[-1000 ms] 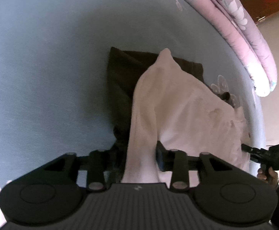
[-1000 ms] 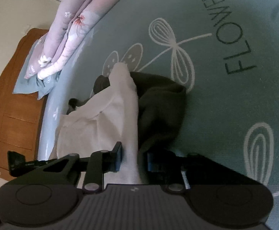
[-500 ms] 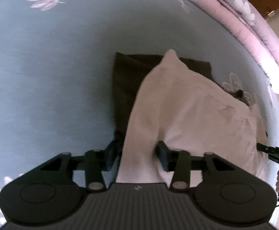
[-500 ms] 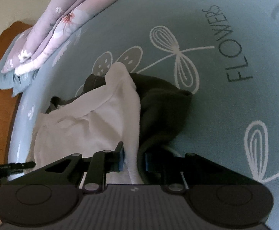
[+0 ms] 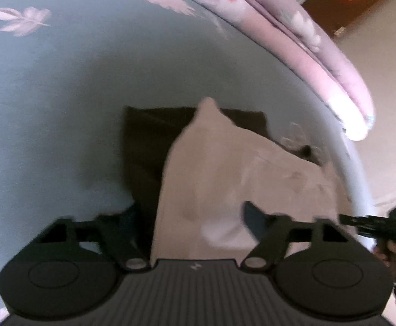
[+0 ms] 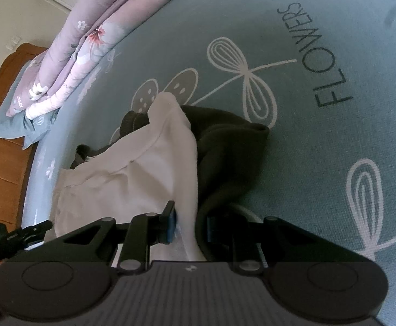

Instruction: Fold clothes

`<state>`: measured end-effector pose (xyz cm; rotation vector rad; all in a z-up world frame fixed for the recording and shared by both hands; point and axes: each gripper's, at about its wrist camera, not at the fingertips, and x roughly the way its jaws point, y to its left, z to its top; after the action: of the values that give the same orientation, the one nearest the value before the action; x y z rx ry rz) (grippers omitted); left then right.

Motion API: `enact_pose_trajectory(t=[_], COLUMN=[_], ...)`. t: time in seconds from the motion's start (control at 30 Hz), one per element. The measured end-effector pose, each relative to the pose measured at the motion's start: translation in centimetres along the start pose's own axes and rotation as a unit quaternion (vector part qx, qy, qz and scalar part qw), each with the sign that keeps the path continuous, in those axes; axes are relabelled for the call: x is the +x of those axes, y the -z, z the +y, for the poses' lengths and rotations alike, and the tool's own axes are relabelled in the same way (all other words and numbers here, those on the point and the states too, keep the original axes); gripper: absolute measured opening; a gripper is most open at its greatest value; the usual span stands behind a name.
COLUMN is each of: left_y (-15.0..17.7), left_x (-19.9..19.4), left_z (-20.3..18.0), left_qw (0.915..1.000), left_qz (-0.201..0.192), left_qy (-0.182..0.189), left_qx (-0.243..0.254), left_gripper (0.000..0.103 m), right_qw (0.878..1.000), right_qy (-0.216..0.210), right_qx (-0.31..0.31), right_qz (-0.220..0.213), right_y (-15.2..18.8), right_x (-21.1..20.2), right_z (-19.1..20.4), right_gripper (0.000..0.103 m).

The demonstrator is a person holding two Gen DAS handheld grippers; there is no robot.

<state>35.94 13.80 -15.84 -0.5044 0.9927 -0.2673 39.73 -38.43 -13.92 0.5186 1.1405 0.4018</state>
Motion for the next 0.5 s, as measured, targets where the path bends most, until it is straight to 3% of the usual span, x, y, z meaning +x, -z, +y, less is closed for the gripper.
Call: enact_pose_trajectory(t=[0.17,0.3,0.4,0.47,0.5], left_y=[-0.6,-1.1,-1.0,-0.9,-0.9], left_x=[-0.1,0.3,0.9,1.0,1.0], left_z=[0.3,2.0,0.9,-0.3,-0.8], left_qw=[0.9990,0.9994,0.9996,0.9994,0.9988], left_qz=[0.027,0.005,-0.003,0.000,0.002], left_qy=[0.014,0.030,0.027,-0.003,-0.022], left_qx=[0.034,-0.016,0.008,0.033,0.043], left_gripper=[0.044,0.043,0.053,0.049,0.039], right_qw=[1.000,0.999,0.999,0.998,0.997], right_qy=[-0.017,-0.046,-0.033,-0.001,0.018], right_qx=[0.006,0.005,-0.024,-0.062,-0.078], right_qz=[0.003,0.009,0.007,0.011,0.013], right_y=[0.0,0.1,0.1,0.2,0.2], right_x=[-0.1,-0.1,0.2,0.3,0.4], right_z=[-0.5,-1.3,-0.3,1.4,2.3], right_gripper=[0.023,0.025,0.025,0.024,0.023])
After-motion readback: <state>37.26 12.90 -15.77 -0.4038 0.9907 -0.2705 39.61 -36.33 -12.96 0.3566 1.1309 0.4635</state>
